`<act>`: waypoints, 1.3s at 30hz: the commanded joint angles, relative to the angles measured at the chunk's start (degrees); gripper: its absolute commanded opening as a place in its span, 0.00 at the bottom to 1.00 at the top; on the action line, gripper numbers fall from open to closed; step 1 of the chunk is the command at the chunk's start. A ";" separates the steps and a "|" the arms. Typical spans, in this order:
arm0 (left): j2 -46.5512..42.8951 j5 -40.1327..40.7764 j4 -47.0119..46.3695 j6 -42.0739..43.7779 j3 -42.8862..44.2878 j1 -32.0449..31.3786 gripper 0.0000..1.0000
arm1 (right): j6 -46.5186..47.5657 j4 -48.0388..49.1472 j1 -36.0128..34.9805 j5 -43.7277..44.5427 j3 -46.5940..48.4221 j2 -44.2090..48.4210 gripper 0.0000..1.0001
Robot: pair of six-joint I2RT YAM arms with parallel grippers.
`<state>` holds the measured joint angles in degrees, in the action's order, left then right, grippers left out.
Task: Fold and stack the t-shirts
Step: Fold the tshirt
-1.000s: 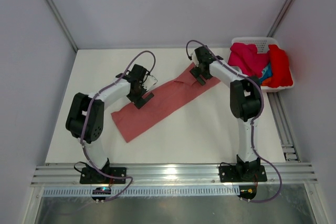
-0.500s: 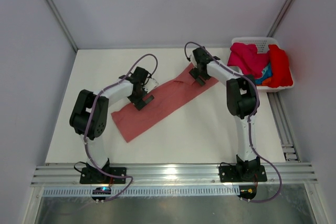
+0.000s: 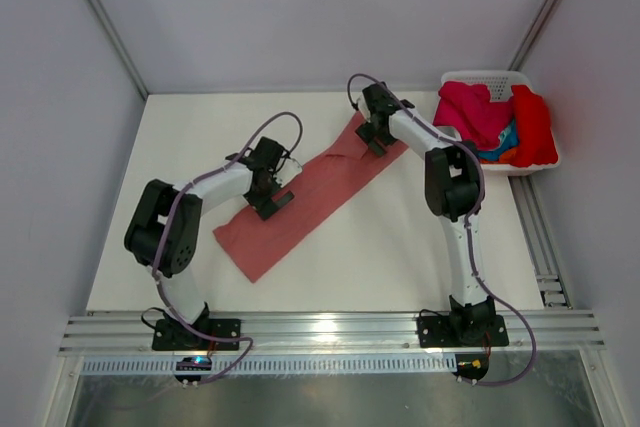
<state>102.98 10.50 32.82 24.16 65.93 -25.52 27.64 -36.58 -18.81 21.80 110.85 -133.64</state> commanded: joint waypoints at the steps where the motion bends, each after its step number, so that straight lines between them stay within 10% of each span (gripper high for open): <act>1: -1.02 -1.44 7.34 -1.66 -3.44 -3.03 0.99 | -0.74 -1.13 -0.09 0.00 3.23 -2.23 0.99; 39: 17.59 -18.59 5.77 -16.95 19.75 -28.44 0.99 | -2.15 -6.40 -4.22 -2.91 18.70 -9.00 0.99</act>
<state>116.40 -3.55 45.06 9.80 83.74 -52.38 26.55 -42.28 -21.74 19.92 126.72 -142.10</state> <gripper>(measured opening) 0.991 0.993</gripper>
